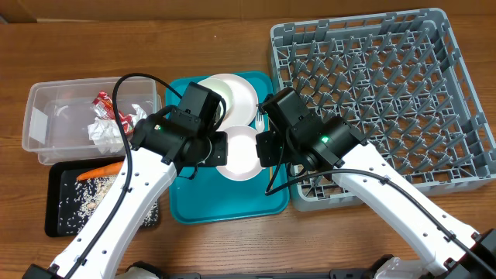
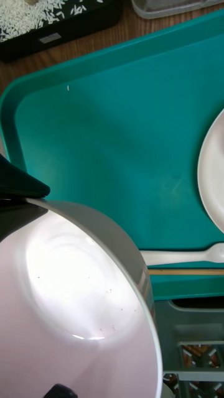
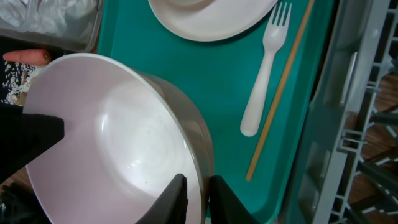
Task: Sort waste into correct bins and load items into the dishwasher
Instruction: 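Hold the pink bowl with both grippers above the teal tray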
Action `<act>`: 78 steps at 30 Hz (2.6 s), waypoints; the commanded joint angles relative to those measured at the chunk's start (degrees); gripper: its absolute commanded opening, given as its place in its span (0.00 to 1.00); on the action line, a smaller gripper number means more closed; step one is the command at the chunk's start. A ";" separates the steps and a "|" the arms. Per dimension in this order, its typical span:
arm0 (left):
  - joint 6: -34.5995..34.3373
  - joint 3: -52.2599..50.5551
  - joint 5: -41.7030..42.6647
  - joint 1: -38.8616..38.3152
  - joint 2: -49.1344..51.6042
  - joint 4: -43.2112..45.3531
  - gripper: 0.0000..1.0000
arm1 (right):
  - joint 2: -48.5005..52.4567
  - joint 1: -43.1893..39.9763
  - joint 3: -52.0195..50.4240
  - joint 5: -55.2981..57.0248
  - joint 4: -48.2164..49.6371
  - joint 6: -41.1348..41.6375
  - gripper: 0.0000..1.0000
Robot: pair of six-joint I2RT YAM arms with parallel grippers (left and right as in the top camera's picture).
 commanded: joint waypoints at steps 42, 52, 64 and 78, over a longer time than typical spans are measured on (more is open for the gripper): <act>-0.09 0.74 -0.37 -0.72 -0.46 0.46 0.04 | 4.04 0.13 4.94 2.75 -0.76 -0.20 0.28; 0.07 0.74 -0.39 -0.70 -0.46 0.70 0.04 | 4.04 0.13 4.44 2.73 -3.89 -0.17 0.23; 0.07 0.74 0.22 -0.70 -0.46 0.72 0.34 | 4.07 0.13 4.17 3.78 -3.23 -0.17 0.04; 5.51 22.01 -3.39 0.61 -0.46 -6.56 0.49 | 4.04 0.13 4.17 15.98 -2.73 -0.17 0.04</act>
